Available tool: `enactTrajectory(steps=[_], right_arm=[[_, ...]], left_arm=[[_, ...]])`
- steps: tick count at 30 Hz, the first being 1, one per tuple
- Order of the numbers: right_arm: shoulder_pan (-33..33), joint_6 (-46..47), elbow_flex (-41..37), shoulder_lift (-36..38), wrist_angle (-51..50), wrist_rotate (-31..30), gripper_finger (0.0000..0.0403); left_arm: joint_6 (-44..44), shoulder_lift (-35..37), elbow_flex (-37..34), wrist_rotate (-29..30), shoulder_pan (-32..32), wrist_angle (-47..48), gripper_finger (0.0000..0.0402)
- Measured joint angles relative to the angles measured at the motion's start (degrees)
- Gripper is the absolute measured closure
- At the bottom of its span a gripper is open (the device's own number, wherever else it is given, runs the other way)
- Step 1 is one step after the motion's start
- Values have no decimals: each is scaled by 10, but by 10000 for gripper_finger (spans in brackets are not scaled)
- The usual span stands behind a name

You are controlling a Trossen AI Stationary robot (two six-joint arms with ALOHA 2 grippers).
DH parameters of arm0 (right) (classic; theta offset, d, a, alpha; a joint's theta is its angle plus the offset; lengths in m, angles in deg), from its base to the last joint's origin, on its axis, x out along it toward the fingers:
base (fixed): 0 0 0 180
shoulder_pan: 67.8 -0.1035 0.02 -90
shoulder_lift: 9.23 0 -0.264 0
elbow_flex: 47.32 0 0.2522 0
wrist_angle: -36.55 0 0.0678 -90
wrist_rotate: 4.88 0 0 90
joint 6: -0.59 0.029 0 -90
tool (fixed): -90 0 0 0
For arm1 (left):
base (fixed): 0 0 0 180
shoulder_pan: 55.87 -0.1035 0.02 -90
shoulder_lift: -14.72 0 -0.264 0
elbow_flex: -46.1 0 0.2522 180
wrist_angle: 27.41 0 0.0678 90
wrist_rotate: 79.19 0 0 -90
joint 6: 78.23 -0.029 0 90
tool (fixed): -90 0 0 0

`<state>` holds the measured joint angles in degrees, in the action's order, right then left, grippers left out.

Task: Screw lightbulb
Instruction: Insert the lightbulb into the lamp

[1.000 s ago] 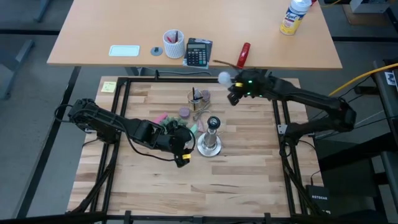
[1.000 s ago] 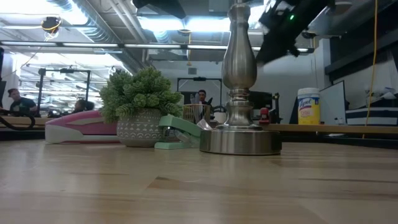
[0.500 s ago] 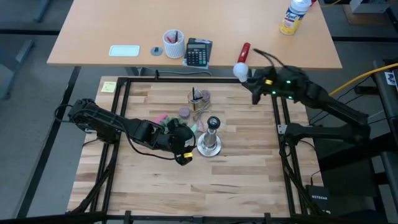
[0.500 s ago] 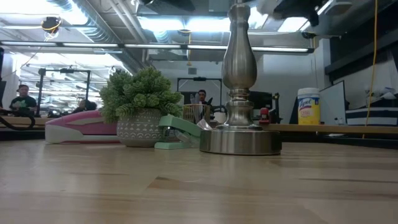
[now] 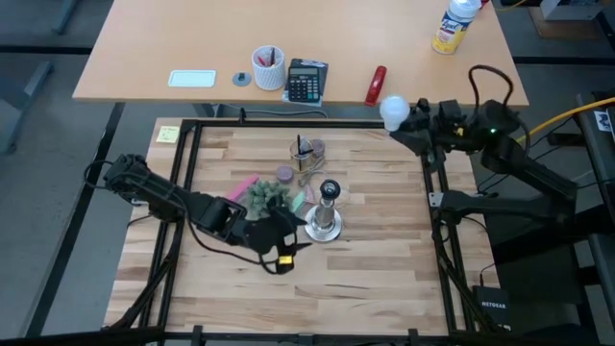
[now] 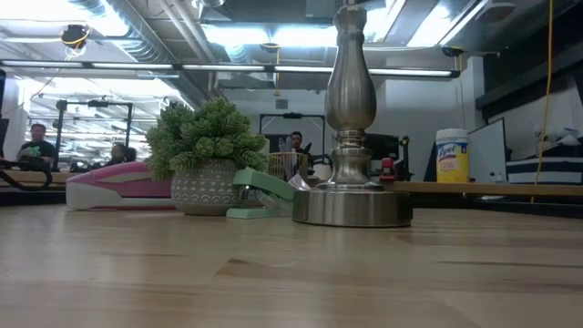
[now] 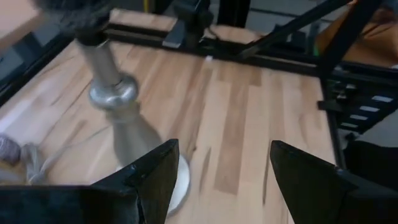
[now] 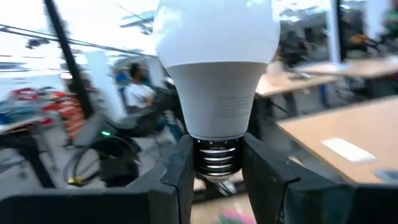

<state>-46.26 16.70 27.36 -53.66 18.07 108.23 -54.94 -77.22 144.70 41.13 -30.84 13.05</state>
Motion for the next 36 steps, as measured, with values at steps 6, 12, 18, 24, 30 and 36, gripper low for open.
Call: enactTrajectory(steps=[6,12,18,24,30,36], right_arm=[[-91,-47,-19,-31,88,-1,288],[-170,-98,-74,-62,174,-54,288],[-211,-133,-131,-101,304,-111,288],[-228,-135,-164,-160,410,-124,288],[-235,-136,-172,-211,477,-137,288],[-234,-136,-172,-232,479,-151,288]], left_arm=[[-58,0,0,66,17,-70,157],[-118,0,0,164,25,-147,157],[-164,0,0,227,28,-201,157],[-212,0,0,292,27,-251,157],[-251,0,0,306,27,-280,157],[-273,0,0,306,27,-307,157]])
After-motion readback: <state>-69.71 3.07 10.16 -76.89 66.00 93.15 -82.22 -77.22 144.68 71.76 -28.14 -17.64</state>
